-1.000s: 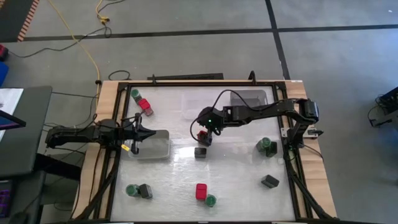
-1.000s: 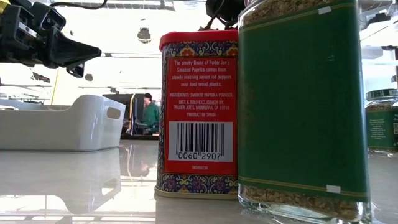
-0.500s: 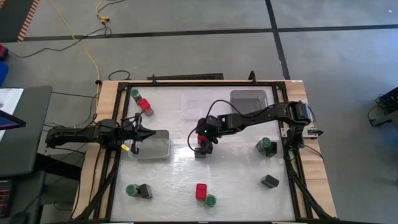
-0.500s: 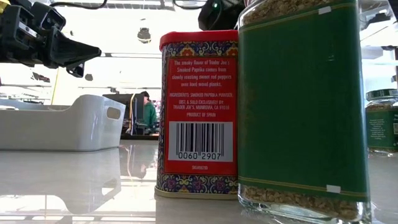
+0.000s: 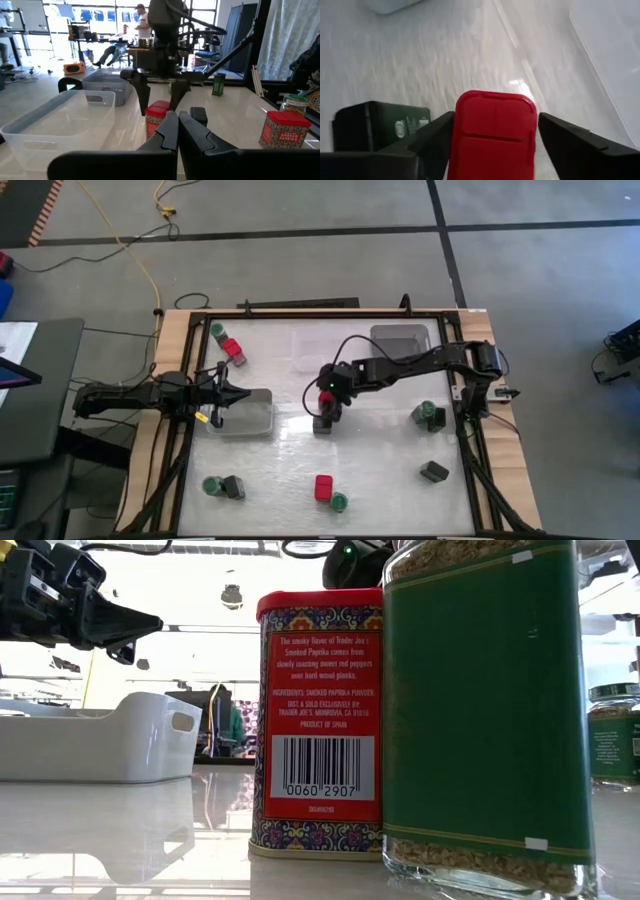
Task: Sort spices by type
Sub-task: Put the red seasoning can into the transparent bin
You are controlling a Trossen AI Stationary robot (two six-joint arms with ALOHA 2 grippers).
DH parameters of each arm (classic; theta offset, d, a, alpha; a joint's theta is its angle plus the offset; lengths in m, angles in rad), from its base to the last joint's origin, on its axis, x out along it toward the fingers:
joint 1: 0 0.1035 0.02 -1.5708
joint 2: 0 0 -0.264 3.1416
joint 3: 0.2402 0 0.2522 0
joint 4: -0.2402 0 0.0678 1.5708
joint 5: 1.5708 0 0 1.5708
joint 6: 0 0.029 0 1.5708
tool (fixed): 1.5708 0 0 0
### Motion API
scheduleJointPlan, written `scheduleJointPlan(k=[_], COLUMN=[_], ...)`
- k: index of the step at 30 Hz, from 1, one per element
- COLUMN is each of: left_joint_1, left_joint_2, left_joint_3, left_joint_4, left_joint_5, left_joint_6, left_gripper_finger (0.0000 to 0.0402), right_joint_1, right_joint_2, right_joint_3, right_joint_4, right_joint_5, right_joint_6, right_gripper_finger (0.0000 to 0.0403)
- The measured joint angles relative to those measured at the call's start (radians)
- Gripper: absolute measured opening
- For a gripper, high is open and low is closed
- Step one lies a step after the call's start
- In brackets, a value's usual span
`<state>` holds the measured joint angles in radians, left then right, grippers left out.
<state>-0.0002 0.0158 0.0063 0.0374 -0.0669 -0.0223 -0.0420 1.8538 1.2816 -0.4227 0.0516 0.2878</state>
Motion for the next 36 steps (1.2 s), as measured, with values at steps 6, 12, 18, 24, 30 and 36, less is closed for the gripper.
scheduleJointPlan(k=[6, 12, 18, 24, 30, 36], left_joint_1=[0.0, 0.0, 0.0, 0.0, 0.0, 0.0], left_joint_2=[0.0, 0.0, 0.0, 0.0, 0.0, 0.0], left_joint_3=[0.0, 0.0, 0.0, 0.0, 0.0, 0.0], left_joint_4=[0.0, 0.0, 0.0, 0.0, 0.0, 0.0], left_joint_5=[0.0, 0.0, 0.0, 0.0, 0.0, 0.0], left_joint_6=[0.0, 0.0, 0.0, 0.0, 0.0, 0.0], left_gripper_finger=[0.0, 0.0, 0.0, 0.0, 0.0, 0.0], right_joint_1=[0.001, -0.005, -0.021, -0.064, -0.176, -0.367], right_joint_2=[-0.001, -0.004, -0.002, -0.002, -0.003, 0.0], right_joint_3=[0.0, 0.001, 0.082, 0.291, 0.464, 0.473], right_joint_4=[-0.036, -0.045, -0.159, -0.333, -0.415, -0.433], right_joint_5=[-0.038, -0.043, -0.044, -0.043, -0.043, -0.196], right_joint_6=[0.0, -0.005, -0.049, -0.212, -0.426, -0.57], right_gripper_finger=[0.025, 0.0239, 0.0239, 0.0239, 0.0239, 0.0239])
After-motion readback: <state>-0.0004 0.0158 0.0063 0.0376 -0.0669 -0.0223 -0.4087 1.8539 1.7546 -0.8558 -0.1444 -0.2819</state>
